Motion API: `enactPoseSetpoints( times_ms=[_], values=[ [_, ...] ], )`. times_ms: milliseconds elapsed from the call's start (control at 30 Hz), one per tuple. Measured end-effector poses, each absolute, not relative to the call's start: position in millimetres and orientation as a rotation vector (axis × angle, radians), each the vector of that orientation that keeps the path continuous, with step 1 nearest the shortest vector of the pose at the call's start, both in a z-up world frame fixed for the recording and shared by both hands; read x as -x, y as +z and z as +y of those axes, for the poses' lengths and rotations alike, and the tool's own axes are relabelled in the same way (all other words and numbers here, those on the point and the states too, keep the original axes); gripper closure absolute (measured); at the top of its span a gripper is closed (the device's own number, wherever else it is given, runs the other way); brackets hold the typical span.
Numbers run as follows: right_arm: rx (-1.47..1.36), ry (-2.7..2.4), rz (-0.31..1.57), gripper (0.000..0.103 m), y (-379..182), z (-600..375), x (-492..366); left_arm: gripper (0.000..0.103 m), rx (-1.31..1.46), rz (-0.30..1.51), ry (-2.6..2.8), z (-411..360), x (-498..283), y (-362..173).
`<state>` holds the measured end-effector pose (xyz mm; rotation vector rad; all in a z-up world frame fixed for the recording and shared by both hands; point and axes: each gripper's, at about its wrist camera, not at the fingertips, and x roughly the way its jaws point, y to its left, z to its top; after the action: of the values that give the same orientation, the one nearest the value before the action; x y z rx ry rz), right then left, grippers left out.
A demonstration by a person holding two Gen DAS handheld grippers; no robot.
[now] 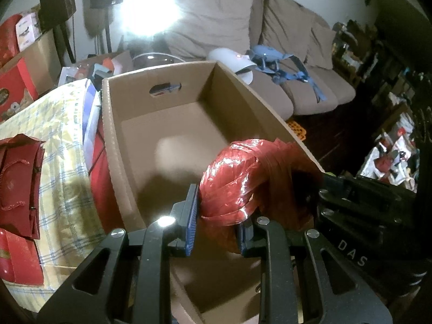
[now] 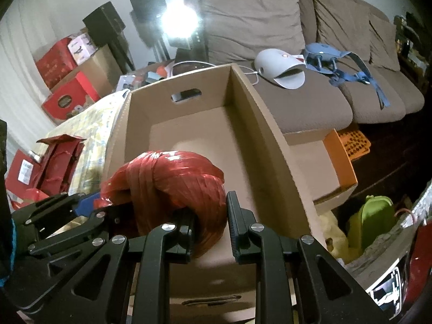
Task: Organize objects
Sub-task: 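Lower the red ribbon ball further into the box with both grippers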
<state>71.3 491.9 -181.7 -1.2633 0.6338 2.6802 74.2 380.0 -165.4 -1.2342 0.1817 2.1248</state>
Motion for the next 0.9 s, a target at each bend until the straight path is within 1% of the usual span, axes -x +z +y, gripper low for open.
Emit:
enactPoseSetpoints(
  times_ms=[600,900],
  values=[
    [1.407,2.606,0.614,0.084,-201.5,492.4,-67.2,0.082,1.304,0.241,2.094,389.3,-82.3,-187.6],
    [1.487,2.57,0.609,0.084,-214.5,492.6,-64.9,0.083,1.304,0.334,2.091,396.8,-88.8,-198.2]
  ],
)
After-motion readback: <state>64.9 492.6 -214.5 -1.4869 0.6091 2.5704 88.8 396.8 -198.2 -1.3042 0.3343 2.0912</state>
